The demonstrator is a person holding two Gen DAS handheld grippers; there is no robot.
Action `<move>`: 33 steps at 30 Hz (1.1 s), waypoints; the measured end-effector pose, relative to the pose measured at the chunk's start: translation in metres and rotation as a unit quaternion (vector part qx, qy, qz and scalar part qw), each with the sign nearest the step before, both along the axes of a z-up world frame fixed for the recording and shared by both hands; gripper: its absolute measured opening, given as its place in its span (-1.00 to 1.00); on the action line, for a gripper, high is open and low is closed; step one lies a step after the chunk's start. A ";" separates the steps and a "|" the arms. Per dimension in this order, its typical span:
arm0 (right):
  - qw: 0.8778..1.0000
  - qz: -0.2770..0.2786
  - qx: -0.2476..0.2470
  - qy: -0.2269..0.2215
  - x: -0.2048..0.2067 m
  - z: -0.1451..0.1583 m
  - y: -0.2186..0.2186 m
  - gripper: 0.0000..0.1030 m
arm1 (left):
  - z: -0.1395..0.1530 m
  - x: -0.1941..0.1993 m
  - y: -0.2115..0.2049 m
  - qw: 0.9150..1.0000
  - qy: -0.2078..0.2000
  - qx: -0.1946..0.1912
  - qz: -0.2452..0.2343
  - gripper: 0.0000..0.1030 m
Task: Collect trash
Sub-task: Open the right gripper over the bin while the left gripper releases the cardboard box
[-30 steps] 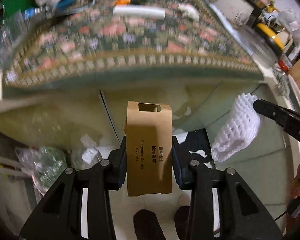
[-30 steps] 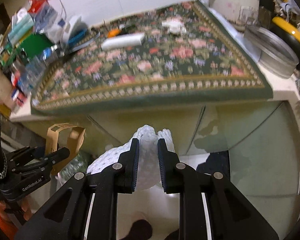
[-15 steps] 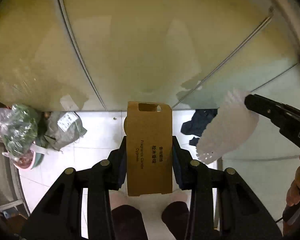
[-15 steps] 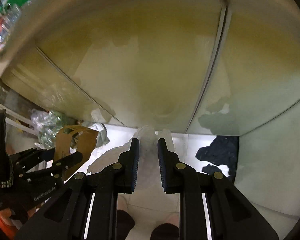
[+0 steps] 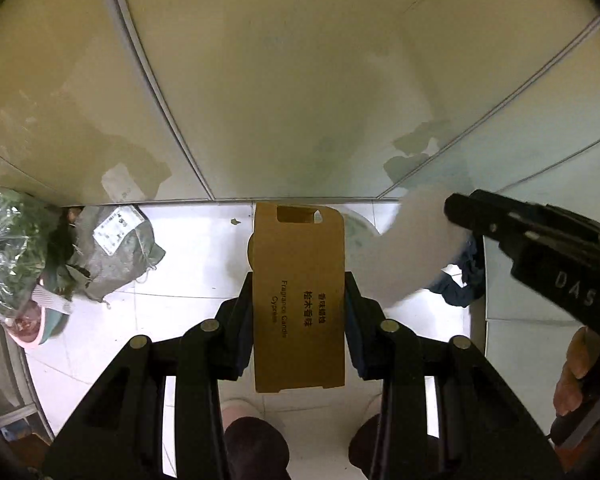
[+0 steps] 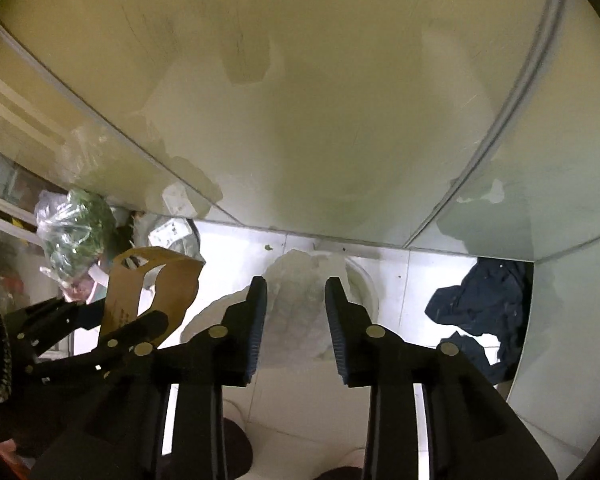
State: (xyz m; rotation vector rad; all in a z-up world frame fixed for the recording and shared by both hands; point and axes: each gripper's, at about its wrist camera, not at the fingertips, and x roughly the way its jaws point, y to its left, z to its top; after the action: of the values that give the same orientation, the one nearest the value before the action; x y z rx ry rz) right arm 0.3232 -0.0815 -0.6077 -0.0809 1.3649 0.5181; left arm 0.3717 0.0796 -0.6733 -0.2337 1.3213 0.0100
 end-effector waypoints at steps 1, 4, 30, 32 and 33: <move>1.000 0.001 0.001 0.004 0.001 -0.003 -0.002 -0.42 | -0.003 0.001 0.000 1.000 0.001 -0.002 -0.002 -0.26; 1.000 0.000 -0.002 0.011 0.004 -0.008 -0.006 -0.26 | -0.010 0.007 -0.006 1.000 0.006 -0.001 -0.012 -0.26; 0.999 -0.045 -0.018 -0.024 -0.010 0.136 -0.040 -0.18 | 0.152 0.000 -0.011 0.999 -0.024 0.001 -0.023 -0.12; 0.998 -0.044 -0.016 -0.034 -0.013 0.168 -0.036 -0.17 | 0.184 -0.005 -0.008 0.999 -0.033 0.006 -0.025 -0.03; 0.998 -0.045 -0.015 -0.038 -0.015 0.182 -0.035 -0.17 | 0.206 -0.009 -0.006 0.999 -0.042 0.011 -0.025 0.04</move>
State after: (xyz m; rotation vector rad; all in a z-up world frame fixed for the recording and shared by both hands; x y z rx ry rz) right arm 0.3083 -0.1169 -0.4253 -0.0628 1.2953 0.4158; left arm 0.3625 0.0732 -0.4674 -0.1795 1.2427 -0.0274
